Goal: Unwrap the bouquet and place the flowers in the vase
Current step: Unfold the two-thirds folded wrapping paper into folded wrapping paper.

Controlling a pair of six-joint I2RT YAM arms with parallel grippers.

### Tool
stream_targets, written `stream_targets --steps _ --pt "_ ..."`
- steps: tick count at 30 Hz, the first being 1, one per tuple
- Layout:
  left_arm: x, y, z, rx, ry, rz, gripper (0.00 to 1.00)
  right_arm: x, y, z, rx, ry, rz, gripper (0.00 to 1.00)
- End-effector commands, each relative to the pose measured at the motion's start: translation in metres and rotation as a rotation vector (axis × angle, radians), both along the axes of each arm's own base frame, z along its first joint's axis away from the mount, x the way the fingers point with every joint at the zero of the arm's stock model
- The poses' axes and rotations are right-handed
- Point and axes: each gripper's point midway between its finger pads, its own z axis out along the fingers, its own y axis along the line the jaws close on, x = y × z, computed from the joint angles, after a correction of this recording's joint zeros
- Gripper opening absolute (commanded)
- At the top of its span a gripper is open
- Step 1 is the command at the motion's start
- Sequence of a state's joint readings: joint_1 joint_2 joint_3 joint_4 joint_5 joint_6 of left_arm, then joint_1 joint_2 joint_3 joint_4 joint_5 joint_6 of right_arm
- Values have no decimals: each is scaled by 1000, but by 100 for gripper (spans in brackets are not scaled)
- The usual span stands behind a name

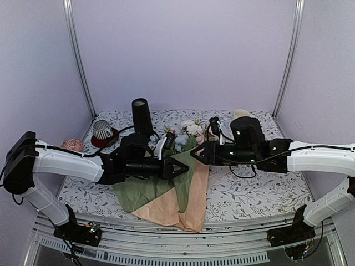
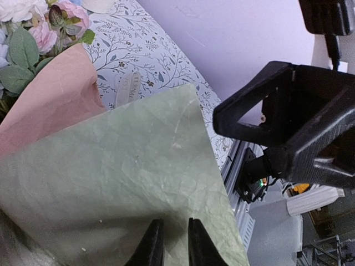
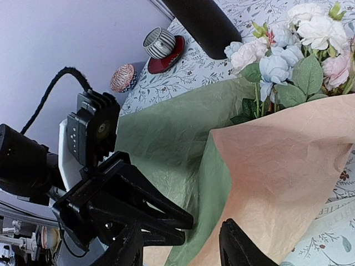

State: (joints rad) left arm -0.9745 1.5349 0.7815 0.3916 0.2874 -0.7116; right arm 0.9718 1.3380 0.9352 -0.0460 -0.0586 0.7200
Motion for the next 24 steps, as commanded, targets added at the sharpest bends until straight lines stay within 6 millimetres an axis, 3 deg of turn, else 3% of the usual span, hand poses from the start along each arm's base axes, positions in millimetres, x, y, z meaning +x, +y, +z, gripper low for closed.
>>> stream_targets --steps 1,7,12,15,19,24 --pt "-5 -2 -7 4 -1 -15 18 10 12 0 -26 32 -6 48" --pt "-5 -2 -8 7 0 -13 18 19 17 -14 -67 48 -30 37" --pt "-5 -2 -7 7 0 -12 18 25 16 -26 -110 63 -60 37" --pt "-5 -1 -7 9 0 -11 18 30 10 -36 -152 78 -105 40" --pt "-5 0 -8 14 1 -7 18 32 6 -39 -168 80 -126 53" --pt "-5 0 -8 14 2 -7 18 34 -2 -36 -165 68 -137 55"
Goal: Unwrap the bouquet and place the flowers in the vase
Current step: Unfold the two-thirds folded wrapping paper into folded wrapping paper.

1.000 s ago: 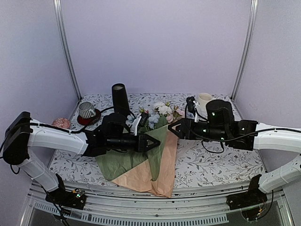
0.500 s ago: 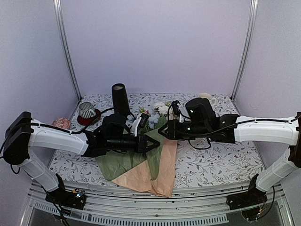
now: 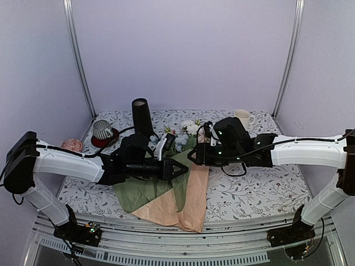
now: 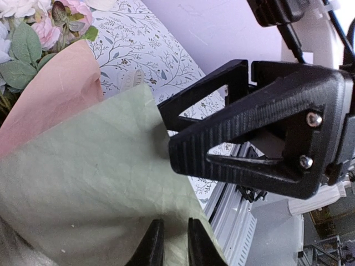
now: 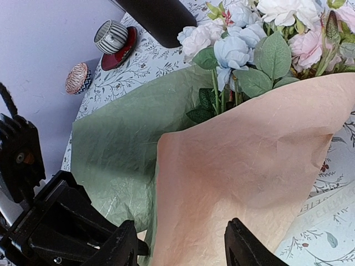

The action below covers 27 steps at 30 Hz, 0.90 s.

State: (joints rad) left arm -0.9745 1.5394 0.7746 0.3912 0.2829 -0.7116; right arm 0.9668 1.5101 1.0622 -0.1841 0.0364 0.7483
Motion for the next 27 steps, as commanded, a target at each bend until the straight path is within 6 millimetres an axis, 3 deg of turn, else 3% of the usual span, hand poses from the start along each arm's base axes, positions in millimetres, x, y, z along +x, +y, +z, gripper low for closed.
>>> stream_targets --steps 1,9,13,16,27 --pt "-5 -1 -3 4 -5 -11 18 7 -8 7 2 -17 -30 55" --pt "-5 -2 -3 3 -4 -14 17 5 -3 -9 -1 35 -20 60" --pt "-5 -1 -3 2 -4 -15 16 6 -2 -15 -7 54 -30 73" --pt "-6 -1 -3 2 -5 -14 16 7 -2 -20 -11 65 -38 75" --pt "-5 -1 -4 4 -3 -13 14 2 12 -14 85 86 28 59"
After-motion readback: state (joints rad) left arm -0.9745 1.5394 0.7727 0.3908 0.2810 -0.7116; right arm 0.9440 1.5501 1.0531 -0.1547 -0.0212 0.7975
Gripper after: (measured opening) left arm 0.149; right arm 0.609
